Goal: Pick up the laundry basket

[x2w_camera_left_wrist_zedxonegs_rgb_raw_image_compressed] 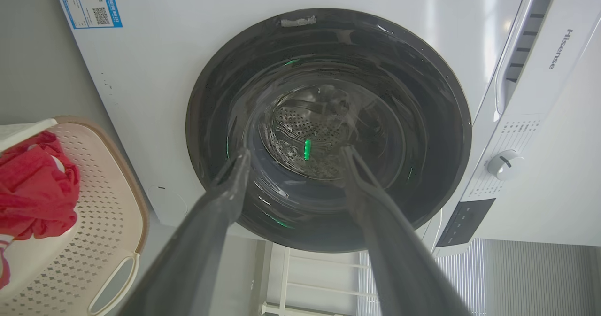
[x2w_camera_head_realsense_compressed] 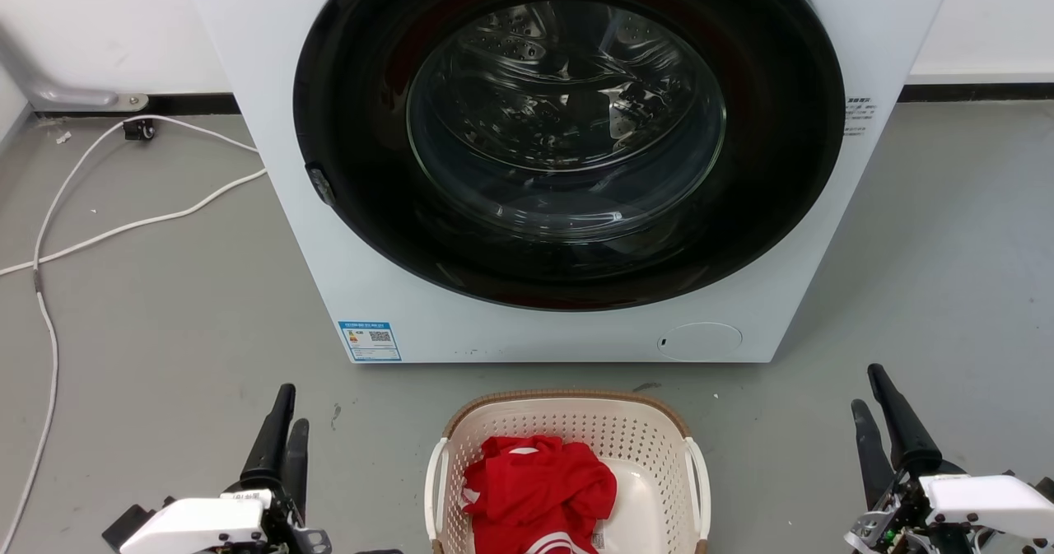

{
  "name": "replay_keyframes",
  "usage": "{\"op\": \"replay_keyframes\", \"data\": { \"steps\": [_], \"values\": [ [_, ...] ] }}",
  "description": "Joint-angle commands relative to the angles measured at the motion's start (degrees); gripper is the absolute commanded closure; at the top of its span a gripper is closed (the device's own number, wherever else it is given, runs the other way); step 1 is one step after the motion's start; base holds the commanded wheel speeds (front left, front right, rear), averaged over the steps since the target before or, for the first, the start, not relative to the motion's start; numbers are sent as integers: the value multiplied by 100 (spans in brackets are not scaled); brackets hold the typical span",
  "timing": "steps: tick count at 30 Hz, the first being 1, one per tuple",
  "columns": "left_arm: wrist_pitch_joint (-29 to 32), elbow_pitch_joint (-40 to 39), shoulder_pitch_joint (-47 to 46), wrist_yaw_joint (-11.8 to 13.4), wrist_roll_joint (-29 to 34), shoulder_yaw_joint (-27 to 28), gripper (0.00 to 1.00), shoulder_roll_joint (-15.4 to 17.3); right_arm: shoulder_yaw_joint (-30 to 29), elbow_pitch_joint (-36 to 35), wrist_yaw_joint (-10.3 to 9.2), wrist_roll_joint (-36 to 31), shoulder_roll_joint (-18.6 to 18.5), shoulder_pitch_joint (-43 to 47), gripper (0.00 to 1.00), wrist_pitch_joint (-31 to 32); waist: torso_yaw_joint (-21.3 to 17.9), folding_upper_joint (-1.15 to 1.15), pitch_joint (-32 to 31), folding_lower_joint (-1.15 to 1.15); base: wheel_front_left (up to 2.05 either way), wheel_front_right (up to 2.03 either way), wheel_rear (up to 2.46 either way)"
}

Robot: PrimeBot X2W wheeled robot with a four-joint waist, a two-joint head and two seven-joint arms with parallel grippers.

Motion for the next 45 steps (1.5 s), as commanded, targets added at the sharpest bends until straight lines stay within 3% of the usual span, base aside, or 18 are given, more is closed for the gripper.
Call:
{"op": "replay_keyframes", "data": {
  "steps": [1, 10, 24, 37, 40, 45],
  "values": [
    [-74, -115, -16, -3, 85, -1, 0, 18, 12, -133, 1, -106, -16, -47, 0, -73, 0, 0, 1, 0, 0, 0, 0],
    [-305, -97, 19, -5, 542, 263, 0, 21, -73, -162, 1, -863, -21, -42, 0, -305, 0, 0, 0, 0, 0, 0, 0],
    [-621, -689, -52, 44, 1877, 738, 0, 26, -110, -1121, 1, -3177, -29, -114, 0, -623, 5, 0, 31, 0, 0, 0, 0],
    [-876, -1758, 178, 497, 3816, -19, 0, 30, 234, -1792, 2, -5107, -34, -62, 0, -879, -2, 0, 70, 0, 0, 0, 0],
    [-927, -1819, 258, 408, 4476, -353, 0, 29, 314, -1879, 2, -5432, -36, -26, 0, -935, -7, 0, 75, 0, 0, 0, 0],
    [-1019, -1815, 299, 556, 5251, -725, 0, 31, 374, -1956, 1, -5833, -38, 26, 0, -1020, -18, 0, 78, 0, 0, 0, 0]
  ]
}}
